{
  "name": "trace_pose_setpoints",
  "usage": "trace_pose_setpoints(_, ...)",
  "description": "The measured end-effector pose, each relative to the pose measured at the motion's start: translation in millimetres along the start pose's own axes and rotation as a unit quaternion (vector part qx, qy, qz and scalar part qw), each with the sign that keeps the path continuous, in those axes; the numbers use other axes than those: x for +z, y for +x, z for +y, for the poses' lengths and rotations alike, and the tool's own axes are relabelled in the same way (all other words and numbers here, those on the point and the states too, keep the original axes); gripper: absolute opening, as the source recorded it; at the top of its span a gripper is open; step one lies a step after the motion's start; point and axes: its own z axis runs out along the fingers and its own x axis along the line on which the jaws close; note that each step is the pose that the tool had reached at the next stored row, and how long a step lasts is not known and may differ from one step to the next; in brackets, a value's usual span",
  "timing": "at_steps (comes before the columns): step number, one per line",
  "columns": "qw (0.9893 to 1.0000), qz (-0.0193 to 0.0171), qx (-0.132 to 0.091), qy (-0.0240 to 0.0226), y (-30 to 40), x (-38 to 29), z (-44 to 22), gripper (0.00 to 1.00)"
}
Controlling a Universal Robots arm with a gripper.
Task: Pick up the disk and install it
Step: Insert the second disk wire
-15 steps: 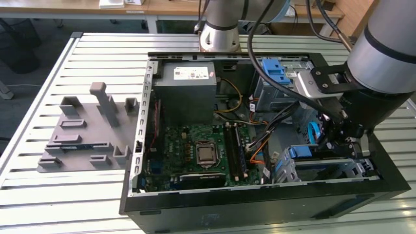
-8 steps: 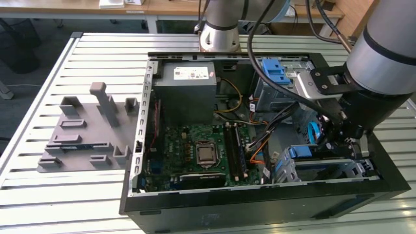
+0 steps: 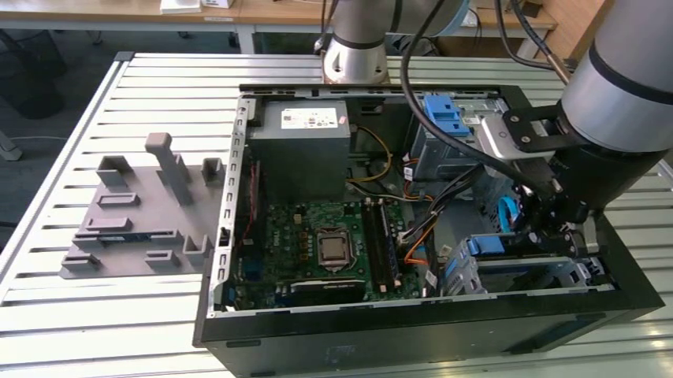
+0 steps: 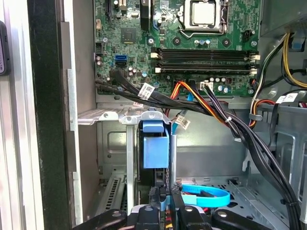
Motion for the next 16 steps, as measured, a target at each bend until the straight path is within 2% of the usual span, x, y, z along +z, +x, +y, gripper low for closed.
trace_pose_setpoints(13,1.0,0.0001,0.0,-0.0002,-0.5,-9.5,-1.2,0.24)
trace_pose_setpoints(16,1.0,0.0,0.0,-0.0017,-0.6,-11.7,-2.0,0.24)
